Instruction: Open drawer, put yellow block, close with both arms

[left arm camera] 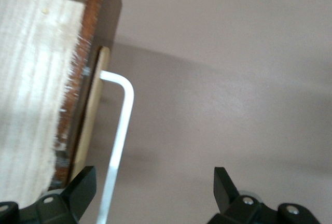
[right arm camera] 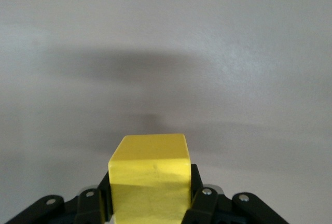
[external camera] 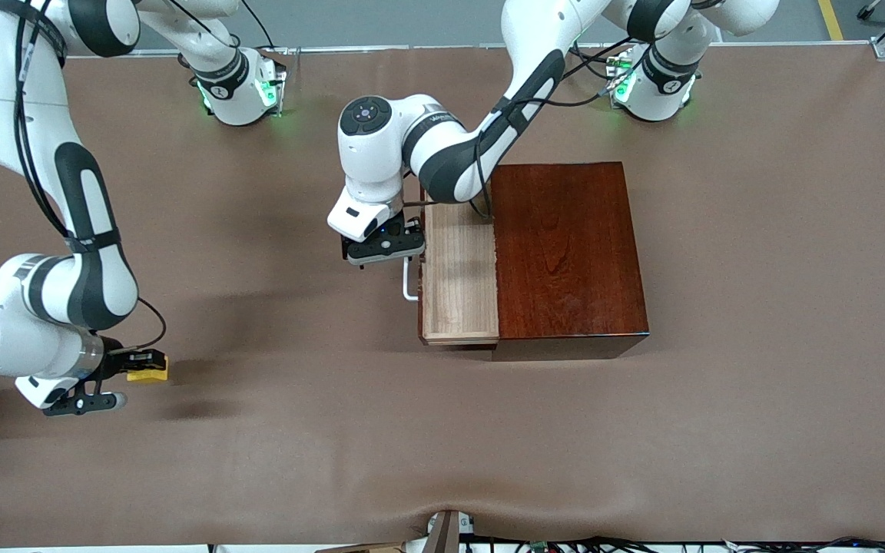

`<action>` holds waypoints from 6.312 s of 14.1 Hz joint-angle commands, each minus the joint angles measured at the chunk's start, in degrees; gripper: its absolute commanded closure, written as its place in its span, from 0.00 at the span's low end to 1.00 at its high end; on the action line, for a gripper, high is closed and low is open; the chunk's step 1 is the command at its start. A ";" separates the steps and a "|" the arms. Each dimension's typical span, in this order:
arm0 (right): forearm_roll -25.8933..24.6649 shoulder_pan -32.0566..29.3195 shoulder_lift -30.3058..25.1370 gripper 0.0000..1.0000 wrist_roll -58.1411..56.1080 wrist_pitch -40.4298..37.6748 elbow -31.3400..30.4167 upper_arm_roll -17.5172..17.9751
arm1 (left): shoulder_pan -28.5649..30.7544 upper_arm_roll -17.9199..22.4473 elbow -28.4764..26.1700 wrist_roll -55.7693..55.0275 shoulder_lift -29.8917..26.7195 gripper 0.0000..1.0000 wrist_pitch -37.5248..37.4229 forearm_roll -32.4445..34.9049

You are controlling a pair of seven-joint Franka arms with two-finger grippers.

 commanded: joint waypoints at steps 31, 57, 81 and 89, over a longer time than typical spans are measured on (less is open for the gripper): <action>-5.01 50.07 -0.69 1.00 -41.90 -13.79 17.27 0.47 | 44.93 -0.15 -27.16 55.55 -46.31 0.00 -29.69 -1.03; 0.71 42.54 -8.50 0.00 -36.58 -18.09 13.49 0.03 | 57.94 -14.30 -26.90 60.82 -49.12 0.00 -32.77 -3.58; -3.32 9.38 -36.98 0.00 4.25 -24.67 -11.21 0.02 | -1.20 1.08 1.93 -22.83 -4.22 0.00 -3.16 -1.12; -6.24 4.02 -37.78 0.00 21.24 -31.71 -7.88 3.63 | -7.98 6.80 2.02 -31.81 3.79 0.00 3.97 -1.12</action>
